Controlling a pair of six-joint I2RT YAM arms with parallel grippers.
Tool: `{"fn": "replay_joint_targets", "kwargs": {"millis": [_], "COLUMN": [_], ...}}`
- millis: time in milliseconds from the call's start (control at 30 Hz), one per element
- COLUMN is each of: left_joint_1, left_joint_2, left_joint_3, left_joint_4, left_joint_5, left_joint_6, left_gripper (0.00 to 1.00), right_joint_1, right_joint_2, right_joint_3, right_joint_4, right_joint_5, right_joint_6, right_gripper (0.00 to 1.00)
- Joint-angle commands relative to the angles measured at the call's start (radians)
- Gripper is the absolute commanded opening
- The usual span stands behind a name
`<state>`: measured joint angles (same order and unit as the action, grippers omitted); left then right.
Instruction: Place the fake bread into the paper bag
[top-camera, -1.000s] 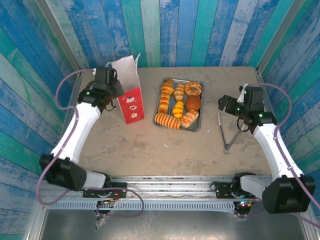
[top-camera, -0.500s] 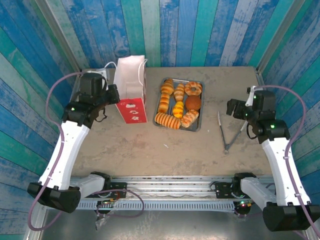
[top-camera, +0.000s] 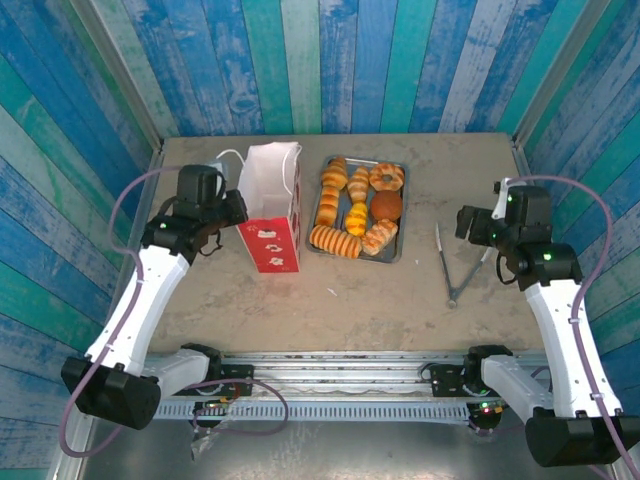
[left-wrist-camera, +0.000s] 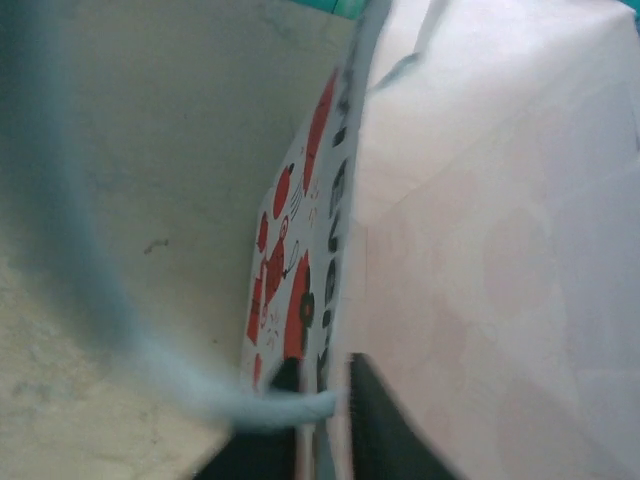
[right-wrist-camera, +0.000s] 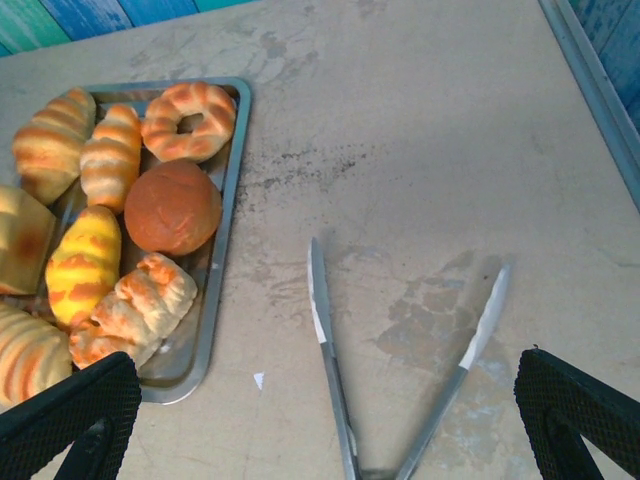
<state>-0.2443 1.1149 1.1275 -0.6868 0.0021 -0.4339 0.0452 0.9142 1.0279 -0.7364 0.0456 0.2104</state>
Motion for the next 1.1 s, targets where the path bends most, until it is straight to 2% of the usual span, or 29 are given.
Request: {"fn": "replay_joint_targets", "kwargs": {"millis": [0,67,200,233,433,533,600,700,833,1067], "left_joint_1": [-0.005,-0.004,-0.004,-0.003,-0.004,-0.005,-0.004,-0.003,-0.005,-0.004], "left_joint_2": [-0.036,-0.031,-0.069,-0.089,-0.241,-0.355,-0.431,-0.516,-0.573,-0.613], "left_joint_3": [0.011,0.040,0.091,0.099,0.080,-0.015,-0.101,-0.208,-0.320,-0.441], "left_joint_4": [0.060,0.045,0.038,0.042,0.120,0.218,0.298,0.377,0.408,0.450], "left_joint_5": [-0.005,-0.029,-0.073,-0.088,-0.202,-0.286,-0.320,-0.365,-0.409,-0.463], "left_joint_6": [-0.022,0.004,0.076,0.092,0.174,0.205,0.231,0.242,0.246,0.280], "left_gripper": [0.44,0.69,1.00,0.94,0.94,0.94,0.94,0.94,0.94,0.94], "right_joint_1": [-0.004,-0.003,-0.003,-0.004,-0.003,-0.004,-0.003,-0.003,-0.002,0.006], "right_joint_2": [-0.016,-0.021,-0.020,-0.018,-0.008,-0.020,-0.039,-0.052,-0.038,0.058], "right_joint_3": [-0.005,-0.008,-0.007,-0.005,-0.001,-0.005,-0.020,-0.070,-0.188,-0.308], "right_joint_4": [-0.047,-0.050,-0.058,-0.063,-0.135,-0.200,-0.205,-0.223,-0.227,-0.182], "right_joint_5": [0.035,0.036,0.034,0.033,0.038,0.082,0.051,0.063,-0.016,-0.001], "right_joint_6": [-0.027,-0.029,-0.026,-0.022,0.002,0.058,0.078,0.204,0.364,0.360], "right_gripper": [1.00,1.00,1.00,1.00,1.00,1.00,1.00,1.00,1.00,1.00]}}
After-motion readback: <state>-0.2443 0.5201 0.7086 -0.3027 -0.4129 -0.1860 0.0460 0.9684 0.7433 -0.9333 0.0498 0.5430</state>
